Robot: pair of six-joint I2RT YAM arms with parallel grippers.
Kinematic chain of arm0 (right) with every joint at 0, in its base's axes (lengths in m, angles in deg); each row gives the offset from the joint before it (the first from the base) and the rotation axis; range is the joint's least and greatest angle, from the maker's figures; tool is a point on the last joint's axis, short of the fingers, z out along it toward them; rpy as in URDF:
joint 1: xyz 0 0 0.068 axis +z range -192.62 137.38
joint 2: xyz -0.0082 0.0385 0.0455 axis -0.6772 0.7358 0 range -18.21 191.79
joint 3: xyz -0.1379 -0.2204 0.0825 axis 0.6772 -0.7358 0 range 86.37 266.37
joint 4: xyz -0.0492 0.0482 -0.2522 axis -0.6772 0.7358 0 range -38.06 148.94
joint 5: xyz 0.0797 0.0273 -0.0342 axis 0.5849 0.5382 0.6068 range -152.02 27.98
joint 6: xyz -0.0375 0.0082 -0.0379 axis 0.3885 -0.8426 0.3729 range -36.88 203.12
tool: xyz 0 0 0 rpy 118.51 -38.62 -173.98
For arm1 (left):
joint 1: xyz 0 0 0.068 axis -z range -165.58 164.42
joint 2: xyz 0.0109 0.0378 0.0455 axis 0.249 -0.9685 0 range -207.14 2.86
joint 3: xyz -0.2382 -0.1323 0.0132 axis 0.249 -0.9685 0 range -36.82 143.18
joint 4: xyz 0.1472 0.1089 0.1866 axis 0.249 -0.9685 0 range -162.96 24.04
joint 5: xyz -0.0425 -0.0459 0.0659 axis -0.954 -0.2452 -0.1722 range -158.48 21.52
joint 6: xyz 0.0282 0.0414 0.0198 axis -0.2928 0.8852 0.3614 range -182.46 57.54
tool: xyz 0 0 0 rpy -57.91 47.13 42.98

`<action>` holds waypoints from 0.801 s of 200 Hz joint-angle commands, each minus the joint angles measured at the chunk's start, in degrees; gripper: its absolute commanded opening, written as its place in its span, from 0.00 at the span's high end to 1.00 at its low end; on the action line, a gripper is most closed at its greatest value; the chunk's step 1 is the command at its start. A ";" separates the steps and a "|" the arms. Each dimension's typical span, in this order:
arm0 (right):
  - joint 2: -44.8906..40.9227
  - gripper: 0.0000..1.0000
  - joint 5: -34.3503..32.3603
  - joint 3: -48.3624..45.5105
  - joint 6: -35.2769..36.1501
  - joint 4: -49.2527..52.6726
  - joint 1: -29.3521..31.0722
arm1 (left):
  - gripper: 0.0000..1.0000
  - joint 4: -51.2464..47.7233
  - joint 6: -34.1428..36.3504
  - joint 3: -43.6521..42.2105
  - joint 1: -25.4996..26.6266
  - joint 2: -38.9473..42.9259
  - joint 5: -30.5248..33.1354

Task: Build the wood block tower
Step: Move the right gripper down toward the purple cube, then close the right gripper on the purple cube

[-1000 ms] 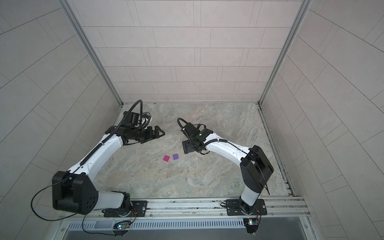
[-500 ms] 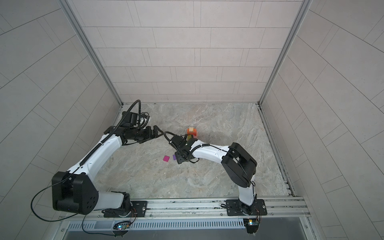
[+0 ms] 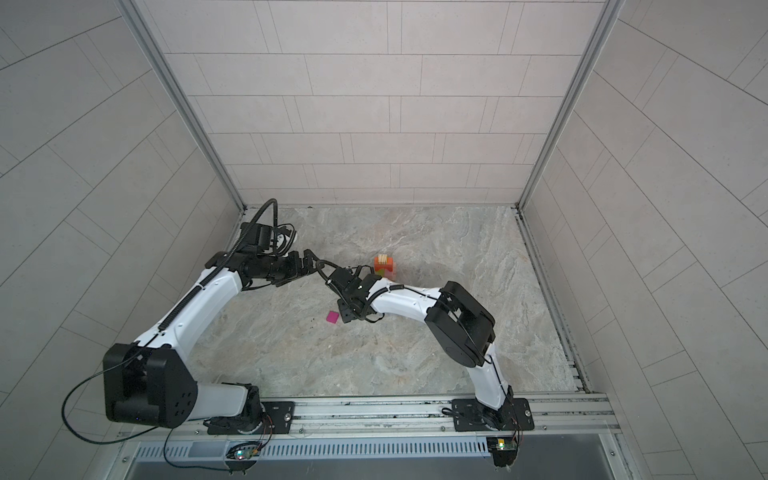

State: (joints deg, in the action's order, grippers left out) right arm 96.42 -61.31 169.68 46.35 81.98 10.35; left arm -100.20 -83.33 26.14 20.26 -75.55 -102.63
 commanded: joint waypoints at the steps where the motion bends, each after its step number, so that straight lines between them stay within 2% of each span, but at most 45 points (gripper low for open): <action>1: 1.84 0.50 -0.02 1.63 -1.28 0.49 0.50 | 0.00 -0.83 -0.10 -0.38 -0.32 1.07 0.16; 61: 4.45 0.60 -0.53 2.82 -2.16 0.63 0.69 | 0.00 -0.61 -0.07 -0.47 -0.37 1.05 0.04; 160: 5.69 0.64 -1.14 4.25 -2.18 2.24 0.71 | 0.00 -0.50 -0.23 -0.54 -0.38 0.92 -0.26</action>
State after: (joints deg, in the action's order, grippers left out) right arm 100.62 -61.02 172.41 44.90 82.25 10.63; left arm -100.20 -83.46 26.14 20.17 -75.55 -102.69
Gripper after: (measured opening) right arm 0.369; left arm 0.996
